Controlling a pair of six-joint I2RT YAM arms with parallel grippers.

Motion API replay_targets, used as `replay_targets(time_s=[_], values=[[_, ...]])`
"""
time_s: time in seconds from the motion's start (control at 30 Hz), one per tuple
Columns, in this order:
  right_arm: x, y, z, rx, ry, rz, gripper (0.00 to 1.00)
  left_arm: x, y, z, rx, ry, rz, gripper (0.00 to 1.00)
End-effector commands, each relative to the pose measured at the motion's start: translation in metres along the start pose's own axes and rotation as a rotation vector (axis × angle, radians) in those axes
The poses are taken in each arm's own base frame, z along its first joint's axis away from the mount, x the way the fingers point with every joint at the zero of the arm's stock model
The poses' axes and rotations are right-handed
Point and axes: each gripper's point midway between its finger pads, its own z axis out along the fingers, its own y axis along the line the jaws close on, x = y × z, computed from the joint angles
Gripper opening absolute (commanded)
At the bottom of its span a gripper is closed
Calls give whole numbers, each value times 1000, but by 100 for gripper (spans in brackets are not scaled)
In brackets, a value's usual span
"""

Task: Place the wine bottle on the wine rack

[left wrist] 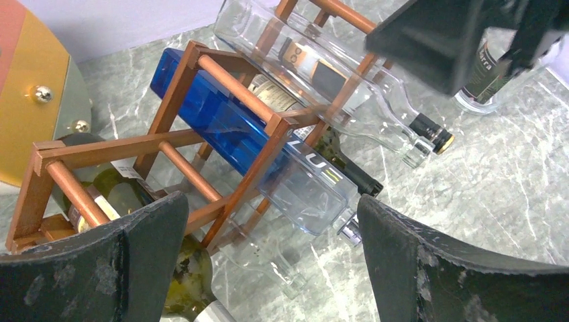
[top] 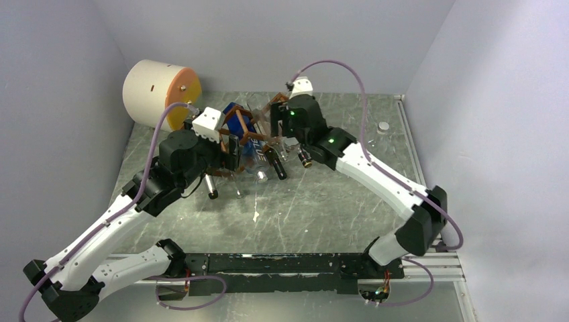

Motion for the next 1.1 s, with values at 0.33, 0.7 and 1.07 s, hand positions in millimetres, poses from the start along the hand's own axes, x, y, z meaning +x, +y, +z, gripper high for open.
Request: replay_targets(time_s=[0.33,0.7,1.07], values=[[-31,-190,-83,577,-93,91,80,-31,-25,-17,168,-122,-8,99],[31,-301,-103,889,33,198,77,-28,-39,-14,240,-122,-18,99],[68,-325,-65,773,168,242,60,-29,-39,-16,241,-120,-15,99]])
